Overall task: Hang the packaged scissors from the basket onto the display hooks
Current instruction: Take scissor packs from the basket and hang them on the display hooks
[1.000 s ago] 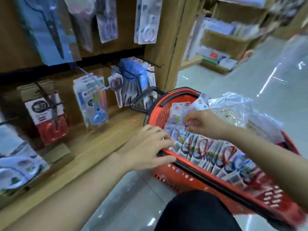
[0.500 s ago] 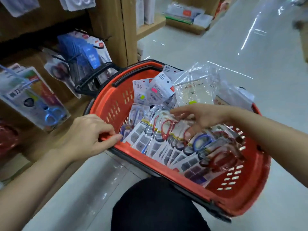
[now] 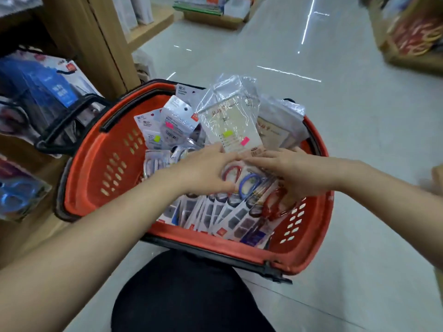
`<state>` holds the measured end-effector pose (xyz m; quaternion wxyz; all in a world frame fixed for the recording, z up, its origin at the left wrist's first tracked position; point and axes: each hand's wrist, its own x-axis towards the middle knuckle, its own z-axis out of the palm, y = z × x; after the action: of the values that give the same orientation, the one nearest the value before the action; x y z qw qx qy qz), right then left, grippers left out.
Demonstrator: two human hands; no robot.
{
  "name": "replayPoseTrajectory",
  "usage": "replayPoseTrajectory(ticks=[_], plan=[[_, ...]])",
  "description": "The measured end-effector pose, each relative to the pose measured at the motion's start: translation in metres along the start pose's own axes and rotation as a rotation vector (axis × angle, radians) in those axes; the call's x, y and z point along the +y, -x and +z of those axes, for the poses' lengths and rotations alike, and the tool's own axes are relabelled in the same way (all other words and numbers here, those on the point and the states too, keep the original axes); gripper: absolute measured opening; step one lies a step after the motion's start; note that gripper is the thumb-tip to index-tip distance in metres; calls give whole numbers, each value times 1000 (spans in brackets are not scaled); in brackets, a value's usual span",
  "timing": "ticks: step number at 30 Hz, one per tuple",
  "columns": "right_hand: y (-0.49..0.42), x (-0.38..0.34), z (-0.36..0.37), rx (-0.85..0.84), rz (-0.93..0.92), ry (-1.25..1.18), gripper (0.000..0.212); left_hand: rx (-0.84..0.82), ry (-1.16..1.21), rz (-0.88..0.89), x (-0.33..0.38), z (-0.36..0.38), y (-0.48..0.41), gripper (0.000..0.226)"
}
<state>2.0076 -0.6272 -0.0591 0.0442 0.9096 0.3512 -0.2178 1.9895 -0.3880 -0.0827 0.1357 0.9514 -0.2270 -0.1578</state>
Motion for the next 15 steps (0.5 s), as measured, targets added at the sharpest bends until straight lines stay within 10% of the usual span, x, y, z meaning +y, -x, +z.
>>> replayPoseTrajectory(ticks=[7,15], plan=[[19,6,39,309,11,-189,62,151,50,31,6,22,-35,60],[33,9,35,214,-12,-242,50,129,519,-112,-9,14,-28,37]])
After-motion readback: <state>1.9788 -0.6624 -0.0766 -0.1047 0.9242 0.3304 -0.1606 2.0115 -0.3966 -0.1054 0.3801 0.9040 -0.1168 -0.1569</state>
